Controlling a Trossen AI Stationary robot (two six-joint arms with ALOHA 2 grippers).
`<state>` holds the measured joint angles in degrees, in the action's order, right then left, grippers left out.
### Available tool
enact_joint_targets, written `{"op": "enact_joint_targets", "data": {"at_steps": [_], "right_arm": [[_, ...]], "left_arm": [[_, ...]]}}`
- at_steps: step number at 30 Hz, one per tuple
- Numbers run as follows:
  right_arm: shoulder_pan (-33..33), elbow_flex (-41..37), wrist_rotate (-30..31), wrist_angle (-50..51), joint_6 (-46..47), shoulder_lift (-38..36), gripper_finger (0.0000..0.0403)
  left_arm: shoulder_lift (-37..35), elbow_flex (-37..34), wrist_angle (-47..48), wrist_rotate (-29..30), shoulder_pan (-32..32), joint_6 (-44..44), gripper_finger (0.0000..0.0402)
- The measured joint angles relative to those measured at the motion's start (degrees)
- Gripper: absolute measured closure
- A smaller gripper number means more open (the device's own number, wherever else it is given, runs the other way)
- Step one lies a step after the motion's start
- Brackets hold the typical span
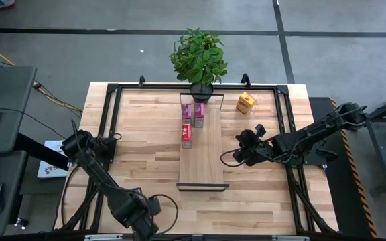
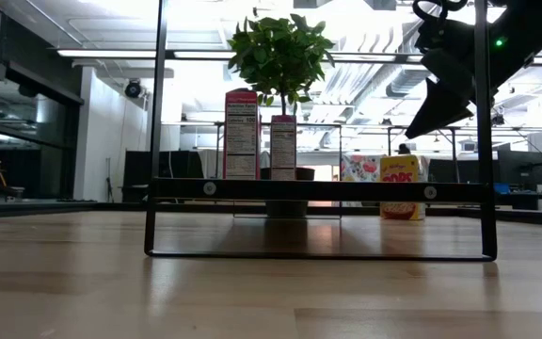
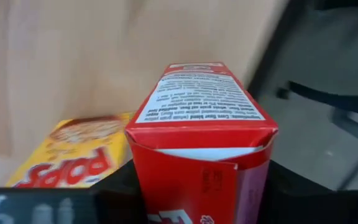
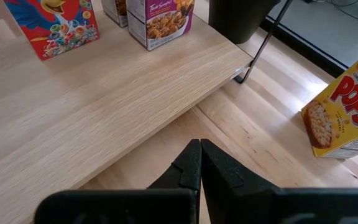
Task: Stack cereal on shelf
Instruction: Put the red cereal box on the shelf aligned with the other red cereal box
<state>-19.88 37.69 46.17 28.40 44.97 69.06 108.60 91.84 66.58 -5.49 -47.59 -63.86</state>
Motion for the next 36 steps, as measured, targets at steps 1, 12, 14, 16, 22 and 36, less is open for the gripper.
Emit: {"op": "enact_joint_targets", "data": {"at_steps": [1, 12, 14, 16, 22, 36], "right_arm": [[0.0, 0.0, 0.1, 0.0, 0.0, 0.0, 0.0402], [0.0, 0.0, 0.3, -0.1, 0.0, 0.0, 0.0402], [0.0, 0.0, 0.4, -0.1, 0.0, 0.0, 0.0402], [0.0, 0.0, 0.4, -0.5, 0.0, 0.0, 0.0402], [-0.6, 0.0, 1.4, -5.5, -5.2, -0.1, 0.0402], [-9.2, 0.2, 6.9, -9.9, -15.3, -12.0, 0.0402]], "left_arm": [[0.0, 2.0, 0.3, 0.0, 0.0, 1.4, 0.025], [-4.3, 25.7, 10.1, 18.2, 1.6, 17.1, 0.0248], [-5.4, 29.6, 12.6, 27.3, 3.2, 23.1, 0.0248], [-6.6, 32.3, 13.4, 38.7, 5.3, 29.4, 0.0248], [-6.9, 34.8, 6.8, 38.3, 19.0, 41.5, 0.0248], [8.6, 33.5, 4.2, 20.5, 38.0, 47.6, 0.0248]]}}
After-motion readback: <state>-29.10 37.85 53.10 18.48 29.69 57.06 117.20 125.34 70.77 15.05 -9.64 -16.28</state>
